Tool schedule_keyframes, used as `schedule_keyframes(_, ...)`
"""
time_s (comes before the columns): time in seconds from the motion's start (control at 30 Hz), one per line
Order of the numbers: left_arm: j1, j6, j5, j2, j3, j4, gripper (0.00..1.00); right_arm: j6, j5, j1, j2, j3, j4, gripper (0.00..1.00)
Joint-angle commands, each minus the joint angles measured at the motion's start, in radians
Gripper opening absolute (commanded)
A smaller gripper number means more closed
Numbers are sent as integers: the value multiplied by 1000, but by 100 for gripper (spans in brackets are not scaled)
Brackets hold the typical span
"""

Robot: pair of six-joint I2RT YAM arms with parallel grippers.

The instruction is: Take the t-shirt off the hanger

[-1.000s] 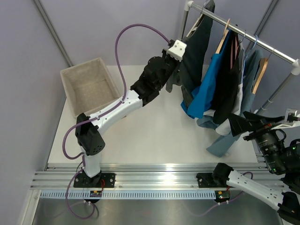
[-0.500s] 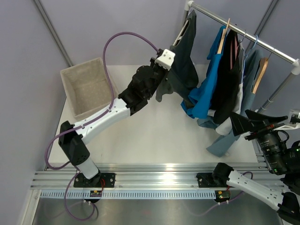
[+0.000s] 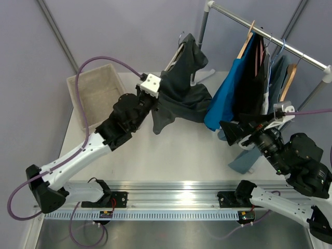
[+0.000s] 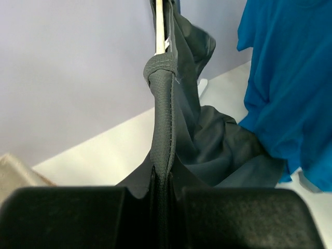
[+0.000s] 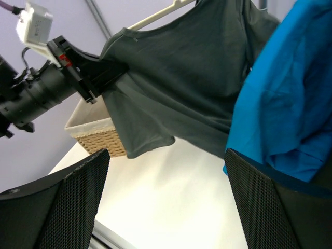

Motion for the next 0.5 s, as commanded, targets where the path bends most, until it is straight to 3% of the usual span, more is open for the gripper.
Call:
schedule_keyframes(0.0,3,-72,4,-158,-34,-29,0,-31,-91,6,92,36,83,99)
schedule_keyframes(0.23,1,-83,-33,-373,-123,-162,0,-21,-188,7,259,112,118,97)
schedule_keyframes(0.47,1,-240,175,-485,-123,-331,0,-24,-279,6,368,167,195,96)
